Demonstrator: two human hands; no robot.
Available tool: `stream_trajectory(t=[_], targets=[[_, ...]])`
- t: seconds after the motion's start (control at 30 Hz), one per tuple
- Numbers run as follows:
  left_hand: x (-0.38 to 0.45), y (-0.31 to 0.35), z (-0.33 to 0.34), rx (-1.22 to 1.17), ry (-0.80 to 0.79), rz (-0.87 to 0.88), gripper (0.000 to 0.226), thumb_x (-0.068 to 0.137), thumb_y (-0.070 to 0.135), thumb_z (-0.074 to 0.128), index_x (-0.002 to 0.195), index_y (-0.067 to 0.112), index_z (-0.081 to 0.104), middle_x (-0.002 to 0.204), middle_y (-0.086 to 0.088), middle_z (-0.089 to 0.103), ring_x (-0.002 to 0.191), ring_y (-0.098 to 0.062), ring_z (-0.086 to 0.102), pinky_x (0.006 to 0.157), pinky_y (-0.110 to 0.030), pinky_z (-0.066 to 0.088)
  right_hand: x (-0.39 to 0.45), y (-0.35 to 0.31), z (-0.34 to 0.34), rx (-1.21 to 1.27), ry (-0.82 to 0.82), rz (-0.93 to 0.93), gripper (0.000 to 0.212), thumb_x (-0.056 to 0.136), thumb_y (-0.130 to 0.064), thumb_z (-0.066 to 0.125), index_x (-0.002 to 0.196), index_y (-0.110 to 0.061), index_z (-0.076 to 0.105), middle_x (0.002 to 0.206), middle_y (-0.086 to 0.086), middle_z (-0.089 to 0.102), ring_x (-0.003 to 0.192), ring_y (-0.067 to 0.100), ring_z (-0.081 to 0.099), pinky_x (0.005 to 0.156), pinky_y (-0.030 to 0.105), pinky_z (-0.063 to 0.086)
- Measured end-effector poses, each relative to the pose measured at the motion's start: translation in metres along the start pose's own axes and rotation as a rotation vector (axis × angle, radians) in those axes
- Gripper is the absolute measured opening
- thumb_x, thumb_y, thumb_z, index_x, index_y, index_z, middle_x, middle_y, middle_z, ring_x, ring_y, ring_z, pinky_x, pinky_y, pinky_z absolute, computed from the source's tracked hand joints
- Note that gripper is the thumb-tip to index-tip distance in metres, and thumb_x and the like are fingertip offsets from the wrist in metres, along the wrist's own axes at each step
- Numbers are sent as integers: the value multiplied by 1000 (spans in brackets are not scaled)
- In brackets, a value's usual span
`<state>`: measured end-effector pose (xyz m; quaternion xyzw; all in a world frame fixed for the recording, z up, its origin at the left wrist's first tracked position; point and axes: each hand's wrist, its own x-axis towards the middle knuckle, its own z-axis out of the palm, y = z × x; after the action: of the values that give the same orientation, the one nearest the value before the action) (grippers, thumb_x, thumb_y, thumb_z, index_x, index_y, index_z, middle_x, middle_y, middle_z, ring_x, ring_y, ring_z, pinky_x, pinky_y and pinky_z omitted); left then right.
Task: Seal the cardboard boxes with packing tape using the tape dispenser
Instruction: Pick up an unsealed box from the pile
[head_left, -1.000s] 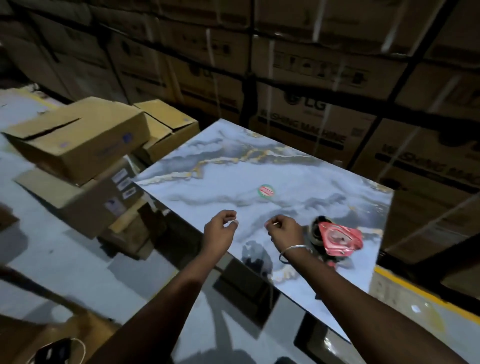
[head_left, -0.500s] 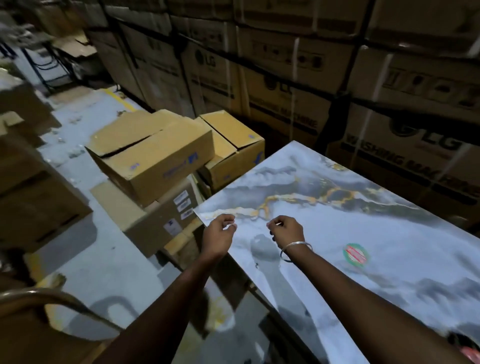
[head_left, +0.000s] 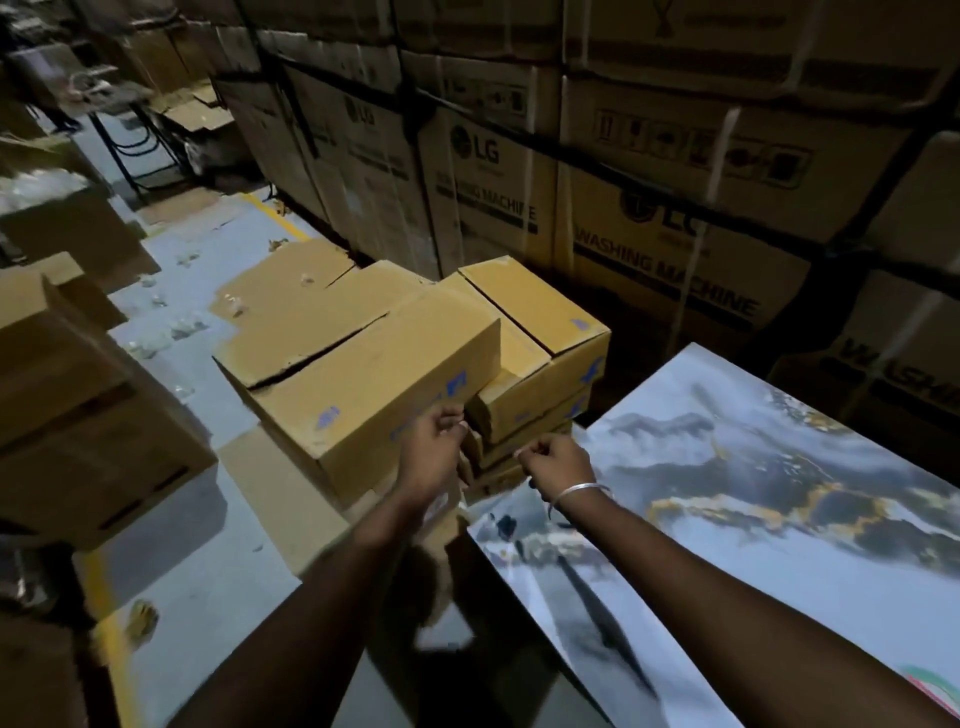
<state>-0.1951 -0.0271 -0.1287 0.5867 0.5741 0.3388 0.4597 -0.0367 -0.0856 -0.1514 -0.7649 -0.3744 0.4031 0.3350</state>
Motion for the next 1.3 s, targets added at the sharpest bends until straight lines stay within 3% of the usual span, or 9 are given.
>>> stream_trajectory(t=[0.13,0.23,0.5,0.63,0.73,0.9,1.03,1.2,1.3], targets=[[94,-2,-41,37,-75,47,15,95,23,59,106,30,67,103,10,71,98,-14,67,81,-37,55,52,-50,51,3,21,64,14,93,-21,67,82,-14,68,84,9,69,88,30,67,78,37,52],[157,-3,-78,150,-88,112,20,96,20,61,115,24,68,115,8,69,107,-11,63,84,-28,49,82,-86,90,45,-2,153,21,94,-24,68,76,-12,64,83,10,68,90,32,67,82,42,54],[299,-21,-173,443,-63,155,41,94,0,42,125,16,65,125,-9,66,98,-30,64,80,-35,50,151,-143,165,60,37,317,53,91,-52,67,107,-2,65,103,14,65,101,36,63,84,40,51],[357,-38,-214,705,-55,141,44,91,17,59,135,19,56,128,-11,63,110,-32,61,84,-39,50,172,-152,183,10,80,391,52,90,-57,66,84,-6,58,79,7,56,80,31,58,69,36,47],[390,-56,-237,869,-89,71,66,85,34,69,144,17,45,143,-9,50,128,-33,49,98,-50,47,180,-153,192,28,151,436,52,90,-51,71,71,-7,50,77,9,57,77,29,58,75,39,52],[428,-78,-259,1020,-106,-2,115,68,71,75,154,13,26,159,-11,31,144,-33,32,111,-60,31,185,-147,206,134,263,434,56,85,-49,75,118,-4,65,114,15,68,100,35,65,87,39,54],[440,-82,-266,1040,-138,-75,123,60,81,73,150,10,28,153,-15,39,139,-38,38,111,-62,24,185,-148,211,157,294,454,54,88,-44,74,123,-5,63,112,13,67,97,34,62,81,33,47],[446,-85,-261,888,-176,-129,106,51,76,81,124,6,49,126,-19,51,112,-39,54,95,-51,48,184,-151,213,142,341,472,48,89,-43,72,117,-6,61,117,16,67,98,35,62,83,35,48],[436,-77,-258,819,-123,-91,107,52,72,84,127,4,51,125,-19,54,111,-40,54,89,-49,51,182,-149,207,120,383,485,54,87,-49,71,117,-6,63,117,15,68,104,38,64,88,39,53]])
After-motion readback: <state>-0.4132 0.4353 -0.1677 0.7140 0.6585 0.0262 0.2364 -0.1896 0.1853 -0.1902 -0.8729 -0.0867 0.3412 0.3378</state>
